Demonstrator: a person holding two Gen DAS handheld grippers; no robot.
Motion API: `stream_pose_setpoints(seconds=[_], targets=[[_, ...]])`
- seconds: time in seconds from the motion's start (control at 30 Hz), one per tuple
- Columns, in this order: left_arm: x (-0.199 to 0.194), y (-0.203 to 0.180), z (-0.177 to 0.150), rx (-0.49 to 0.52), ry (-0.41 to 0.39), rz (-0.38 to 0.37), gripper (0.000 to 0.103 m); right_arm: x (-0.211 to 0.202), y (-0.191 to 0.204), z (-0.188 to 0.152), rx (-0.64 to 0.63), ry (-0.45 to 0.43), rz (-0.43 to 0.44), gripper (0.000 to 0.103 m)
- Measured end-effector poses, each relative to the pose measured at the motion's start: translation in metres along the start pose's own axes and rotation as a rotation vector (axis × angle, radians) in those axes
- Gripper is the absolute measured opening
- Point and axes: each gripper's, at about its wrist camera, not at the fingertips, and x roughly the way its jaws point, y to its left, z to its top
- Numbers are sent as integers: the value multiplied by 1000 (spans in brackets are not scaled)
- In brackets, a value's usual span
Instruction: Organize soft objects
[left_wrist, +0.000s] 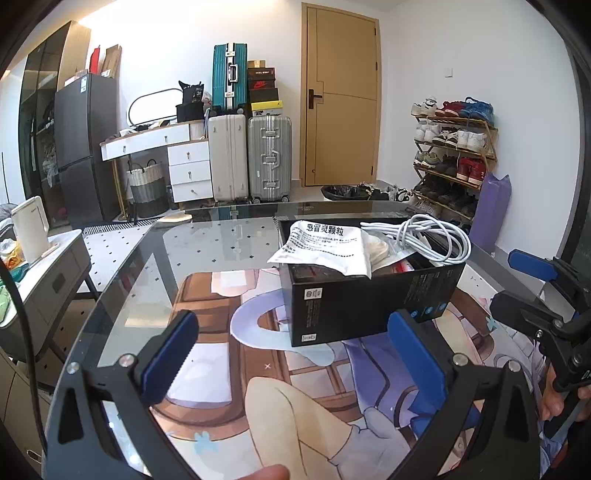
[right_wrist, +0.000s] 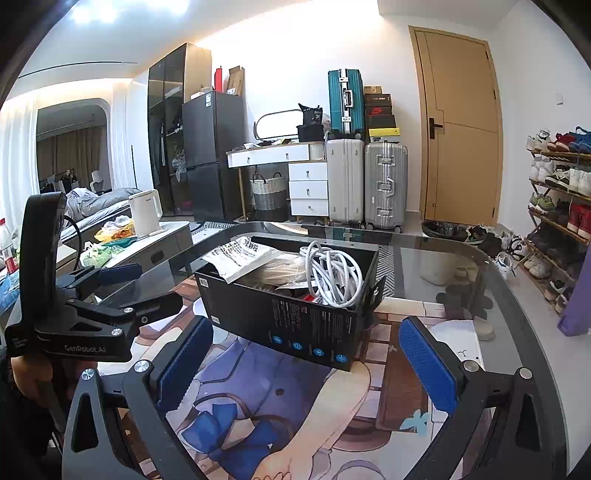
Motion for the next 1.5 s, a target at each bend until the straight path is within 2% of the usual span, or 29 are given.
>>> stream_pose_setpoints(seconds=[0.2, 0.57, 1.5], targets=[[-3, -4, 0, 13, -17, 5, 103, 3, 0, 3, -3, 6, -9, 102], [-7, -4, 0, 3, -36, 8, 103, -4, -5, 4, 24, -47, -9, 102], [-8, -2, 0, 0, -41, 11, 103, -4, -5, 3, 26, -49, -10, 102]])
